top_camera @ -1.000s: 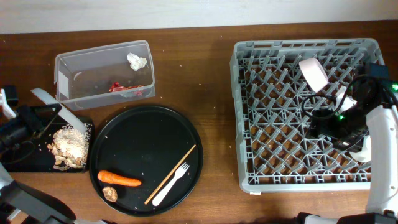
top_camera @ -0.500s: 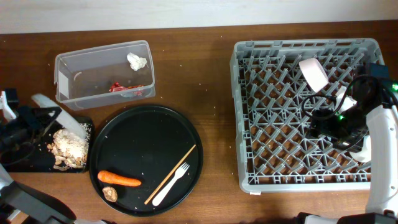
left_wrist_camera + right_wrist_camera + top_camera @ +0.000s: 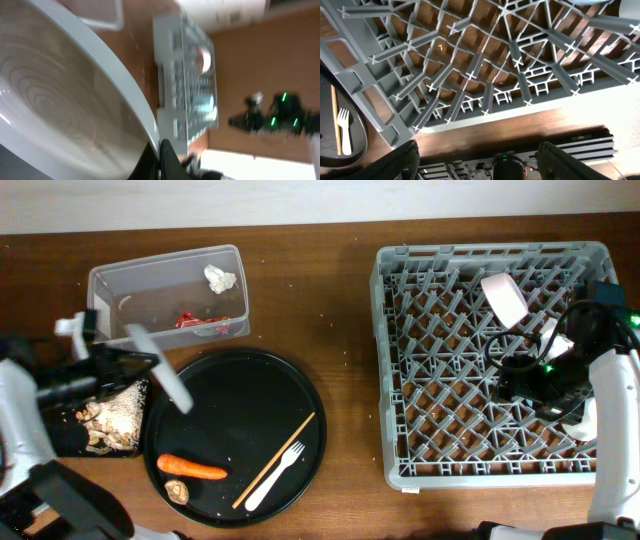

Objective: Sort waste into correct bins and load items into the dishwasher rack
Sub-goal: 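Set the empty white plate down on the round black tray with the left gripper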

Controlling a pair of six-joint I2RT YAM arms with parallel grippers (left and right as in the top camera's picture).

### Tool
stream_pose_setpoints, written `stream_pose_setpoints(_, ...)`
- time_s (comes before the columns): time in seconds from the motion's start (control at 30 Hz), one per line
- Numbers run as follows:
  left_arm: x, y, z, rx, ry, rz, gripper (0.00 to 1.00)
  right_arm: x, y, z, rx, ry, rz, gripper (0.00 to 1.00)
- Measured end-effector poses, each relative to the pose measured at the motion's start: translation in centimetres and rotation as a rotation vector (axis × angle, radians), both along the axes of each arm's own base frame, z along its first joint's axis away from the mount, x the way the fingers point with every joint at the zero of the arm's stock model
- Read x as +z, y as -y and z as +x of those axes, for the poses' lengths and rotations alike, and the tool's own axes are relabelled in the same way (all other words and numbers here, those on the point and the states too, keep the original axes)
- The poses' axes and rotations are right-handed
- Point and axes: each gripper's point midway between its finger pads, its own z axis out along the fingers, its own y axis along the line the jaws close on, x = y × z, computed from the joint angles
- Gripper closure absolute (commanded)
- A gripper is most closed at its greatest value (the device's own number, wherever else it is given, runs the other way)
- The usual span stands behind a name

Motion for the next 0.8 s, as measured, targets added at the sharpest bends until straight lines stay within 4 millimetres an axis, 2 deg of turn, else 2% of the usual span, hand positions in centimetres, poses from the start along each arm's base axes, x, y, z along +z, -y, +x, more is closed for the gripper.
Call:
stream_pose_setpoints(0.1,-0.9,5.1,0.0,-0.191,0.008,0.064,0.99,0.0,0.0,0.0,0.0,-0.001,0.001,0.21)
stream_pose_setpoints(0.2,-2.5,10.8,-0.9,-0.417,-0.001,0.177,1.0,0.0,0.0,0.0,0.0,-0.002,0.001,0.21)
stream_pose_setpoints(0.27,-3.6,13.0,-1.3,-0.498,-0.015,0.253,1.0,-0.1,0.0,-0.1,0.0,-0.003,0.001,0.21)
stream_pose_setpoints(0.33,-5.6,15.2,-1.5,-0.567,-0.044,0.417,1.0,-0.1,0.0,-0.1,0.0,-0.004,0.001,0.21)
stream_pose_setpoints(0.53,-8.5,18.4,-1.6,-0.553,-0.107,0.775,1.0,-0.1,0.0,-0.1,0.002,-0.005,-0.001,0.21)
stream_pose_setpoints(0.67,-9.4,20.4,-2.1,-0.538,-0.11,0.877,1.0,-0.1,0.0,-0.1,0.002,-0.005,-0.002,0.21)
stream_pose_setpoints(0.8,-12.0,22.2,-3.2,-0.58,-0.176,0.936,1.0,-0.1,0.0,-0.1,0.002,-0.005,-0.002,0.21)
